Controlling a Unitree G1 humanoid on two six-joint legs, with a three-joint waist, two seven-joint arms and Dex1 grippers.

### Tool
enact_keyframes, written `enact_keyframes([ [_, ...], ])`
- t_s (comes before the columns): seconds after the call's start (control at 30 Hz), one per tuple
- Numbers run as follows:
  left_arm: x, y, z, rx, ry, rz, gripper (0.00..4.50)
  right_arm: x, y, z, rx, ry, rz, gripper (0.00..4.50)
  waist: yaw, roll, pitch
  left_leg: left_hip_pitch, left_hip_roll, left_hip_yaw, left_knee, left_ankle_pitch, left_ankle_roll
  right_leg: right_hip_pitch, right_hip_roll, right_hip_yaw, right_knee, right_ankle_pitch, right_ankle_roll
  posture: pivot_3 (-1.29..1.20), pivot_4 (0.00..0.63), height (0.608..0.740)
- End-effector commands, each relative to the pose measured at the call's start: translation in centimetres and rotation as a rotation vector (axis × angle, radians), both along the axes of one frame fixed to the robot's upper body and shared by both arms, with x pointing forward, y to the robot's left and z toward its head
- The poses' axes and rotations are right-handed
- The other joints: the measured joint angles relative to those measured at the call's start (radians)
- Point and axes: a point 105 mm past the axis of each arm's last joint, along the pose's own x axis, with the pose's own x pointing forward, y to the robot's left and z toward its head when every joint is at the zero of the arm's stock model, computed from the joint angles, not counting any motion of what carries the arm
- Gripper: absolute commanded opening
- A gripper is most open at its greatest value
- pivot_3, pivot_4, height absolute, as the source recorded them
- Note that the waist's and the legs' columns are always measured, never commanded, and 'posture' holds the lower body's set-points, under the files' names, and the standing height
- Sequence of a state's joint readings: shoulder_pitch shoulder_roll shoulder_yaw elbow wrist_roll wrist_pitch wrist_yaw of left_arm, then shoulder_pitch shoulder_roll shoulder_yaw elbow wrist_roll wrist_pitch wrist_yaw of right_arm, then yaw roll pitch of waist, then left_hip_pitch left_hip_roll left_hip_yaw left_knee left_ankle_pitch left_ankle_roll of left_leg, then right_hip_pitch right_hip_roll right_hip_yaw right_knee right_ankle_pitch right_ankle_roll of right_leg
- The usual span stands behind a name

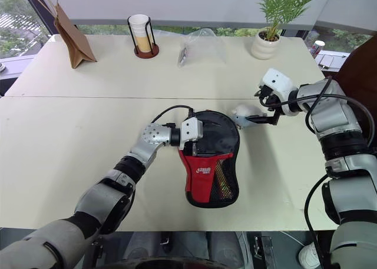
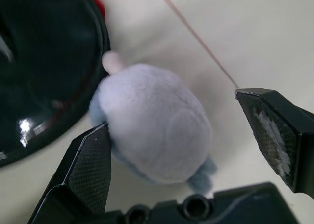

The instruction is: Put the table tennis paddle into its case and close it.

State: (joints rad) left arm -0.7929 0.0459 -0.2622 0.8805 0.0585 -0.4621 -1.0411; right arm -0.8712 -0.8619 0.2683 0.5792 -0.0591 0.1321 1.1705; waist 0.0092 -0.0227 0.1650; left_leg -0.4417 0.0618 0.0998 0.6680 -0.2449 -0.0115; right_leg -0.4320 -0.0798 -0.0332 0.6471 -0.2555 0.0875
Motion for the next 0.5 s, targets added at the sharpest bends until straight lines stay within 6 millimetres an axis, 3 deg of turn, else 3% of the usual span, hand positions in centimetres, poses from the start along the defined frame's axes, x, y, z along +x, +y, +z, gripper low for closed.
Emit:
enact_keyframes([
  [0.03,-0.2,0.0,-0.9,0.037,0.016,0.002,4.48,0.2,0.0,0.3,-0.037,0.016,0.042,4.5,-0.001,0.0,0.0,0.0,0.0,0.0,0.0,0.0,0.0,0.0,0.0,0.0,0.0,0.0,0.0,0.0,0.15,0.734],
  [0.5,-0.4,0.0,-1.2,0.037,0.024,0.007,4.48,0.9,0.6,-1.2,-0.088,0.082,0.093,4.5,-0.005,0.001,0.0,0.002,0.0,0.0,0.0,0.0,0.0,0.002,0.0,0.0,0.0,0.0,0.0,0.0,0.15,0.734],
])
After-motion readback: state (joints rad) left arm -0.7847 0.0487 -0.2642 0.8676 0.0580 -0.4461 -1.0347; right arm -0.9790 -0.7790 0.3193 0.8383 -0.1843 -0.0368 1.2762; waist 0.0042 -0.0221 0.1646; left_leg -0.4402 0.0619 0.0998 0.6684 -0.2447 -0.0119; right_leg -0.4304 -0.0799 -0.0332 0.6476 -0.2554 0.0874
